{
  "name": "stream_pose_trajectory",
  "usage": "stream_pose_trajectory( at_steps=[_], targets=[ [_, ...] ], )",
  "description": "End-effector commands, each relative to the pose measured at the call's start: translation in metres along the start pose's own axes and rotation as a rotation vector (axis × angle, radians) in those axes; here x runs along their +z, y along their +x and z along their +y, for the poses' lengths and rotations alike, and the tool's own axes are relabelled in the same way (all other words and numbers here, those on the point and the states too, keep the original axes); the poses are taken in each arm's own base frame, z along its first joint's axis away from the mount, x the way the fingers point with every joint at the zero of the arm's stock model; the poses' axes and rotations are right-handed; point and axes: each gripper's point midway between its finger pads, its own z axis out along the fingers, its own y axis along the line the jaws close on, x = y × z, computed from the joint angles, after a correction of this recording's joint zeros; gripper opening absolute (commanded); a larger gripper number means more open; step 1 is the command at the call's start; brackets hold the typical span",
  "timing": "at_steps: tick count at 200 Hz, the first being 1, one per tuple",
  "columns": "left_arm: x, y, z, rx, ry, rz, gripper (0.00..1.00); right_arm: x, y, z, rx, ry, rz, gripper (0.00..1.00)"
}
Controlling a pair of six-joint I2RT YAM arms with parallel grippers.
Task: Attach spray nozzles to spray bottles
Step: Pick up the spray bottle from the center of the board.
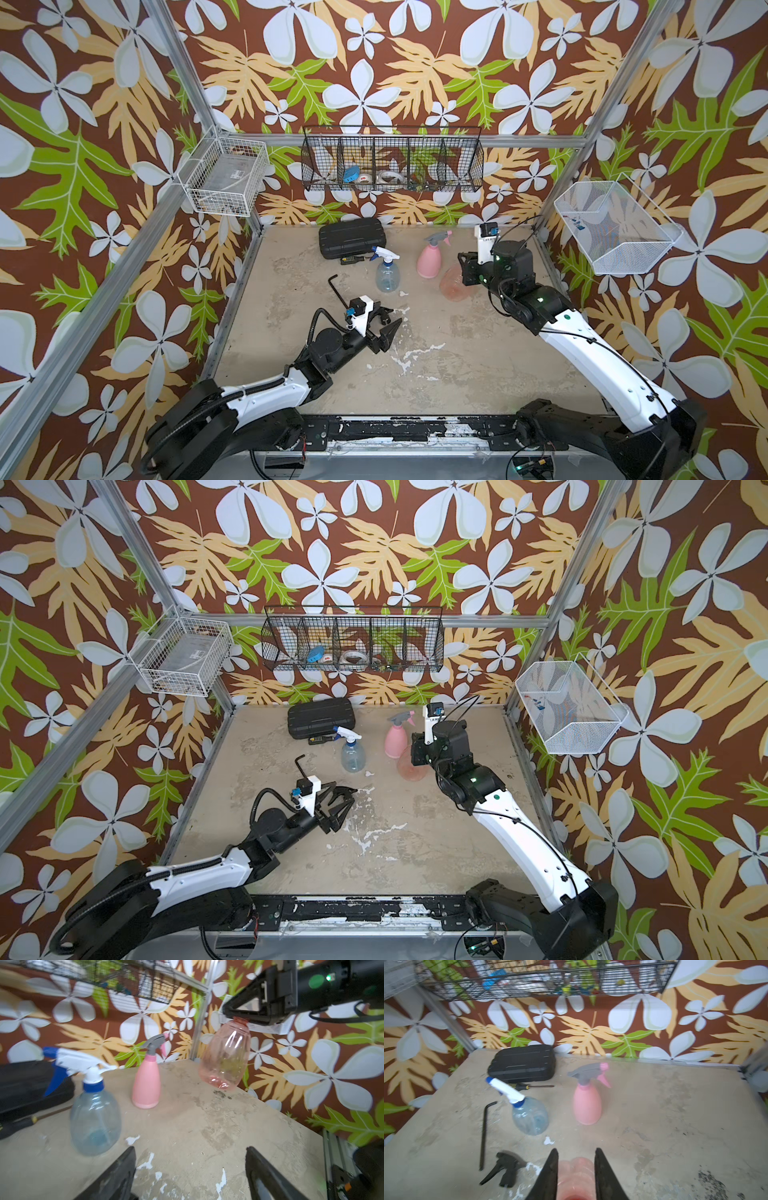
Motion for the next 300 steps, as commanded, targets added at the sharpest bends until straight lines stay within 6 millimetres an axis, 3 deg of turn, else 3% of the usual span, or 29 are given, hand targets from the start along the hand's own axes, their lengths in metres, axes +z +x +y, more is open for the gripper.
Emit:
stream_pose_trajectory(
  at_steps=[1,22,51,151,184,251,300],
  targets=[
    [0.003,-0.04,-0.032,0.174,0.162,-0.195,0.85,-0.011,0.01,0.015,-0.041,-0.025,0.043,0.0],
    [0.021,-0.031,-0.034,0.244,0.185,-0.155,0.87,-0.021,0.007,0.036,-0.052,-0.06,0.038,0.0],
    [0.04,-0.024,-0.042,0.241,0.246,-0.123,0.99,-0.026,0.01,0.053,-0.082,-0.061,0.047,0.0],
    [0.074,-0.007,-0.045,0.189,0.298,-0.076,1.0,-0.051,0.0,0.097,-0.091,-0.161,-0.003,0.0],
    [0.076,-0.011,-0.045,0.186,0.294,-0.089,0.98,-0.06,0.0,0.109,-0.095,-0.196,-0.008,0.0],
    [0.07,-0.021,-0.049,0.19,0.311,-0.115,0.95,-0.054,0.008,0.124,-0.148,-0.192,0.02,0.0],
    [0.062,-0.02,-0.048,0.192,0.32,-0.116,0.84,-0.056,0.001,0.139,-0.165,-0.211,0.011,0.0]
  ],
)
